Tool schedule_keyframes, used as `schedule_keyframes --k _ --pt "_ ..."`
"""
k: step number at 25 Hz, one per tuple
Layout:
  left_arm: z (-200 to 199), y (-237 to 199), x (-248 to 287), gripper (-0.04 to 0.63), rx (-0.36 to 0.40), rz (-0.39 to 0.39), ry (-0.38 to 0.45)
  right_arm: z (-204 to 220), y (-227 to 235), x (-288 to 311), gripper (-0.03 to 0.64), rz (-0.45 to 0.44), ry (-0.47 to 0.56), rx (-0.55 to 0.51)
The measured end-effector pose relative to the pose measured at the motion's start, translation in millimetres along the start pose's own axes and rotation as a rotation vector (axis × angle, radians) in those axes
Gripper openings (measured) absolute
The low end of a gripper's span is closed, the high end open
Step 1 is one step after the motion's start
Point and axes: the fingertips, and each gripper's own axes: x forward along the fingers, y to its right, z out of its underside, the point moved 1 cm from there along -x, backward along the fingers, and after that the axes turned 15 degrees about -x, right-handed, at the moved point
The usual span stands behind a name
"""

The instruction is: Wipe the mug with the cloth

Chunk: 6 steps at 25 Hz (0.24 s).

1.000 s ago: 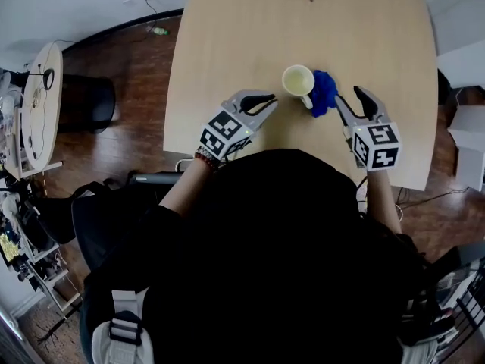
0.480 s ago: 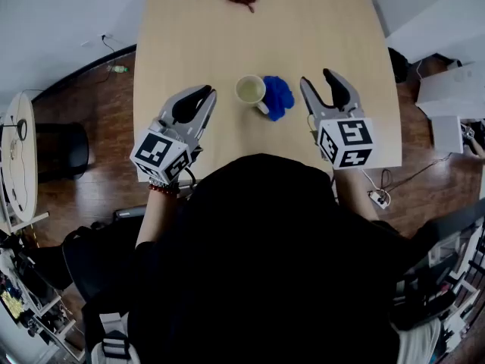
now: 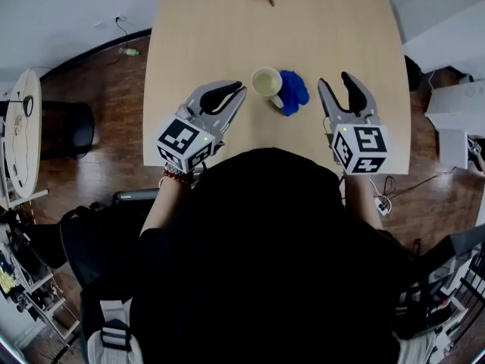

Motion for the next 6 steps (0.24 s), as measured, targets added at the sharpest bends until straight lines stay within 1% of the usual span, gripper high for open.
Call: schedule_keyframes --k 3,6 --pt "-0.9 4.4 1.8 0.031 0.009 0.016 -0.007 -3.2 -3.7 -4.0 0.213 -0.003 0.0 -0.012" --pt "-1.9 3.3 -3.9 0.032 0.015 0.022 -0.018 -8.4 -13.7 -0.3 0.213 -0.025 0.004 -0.021"
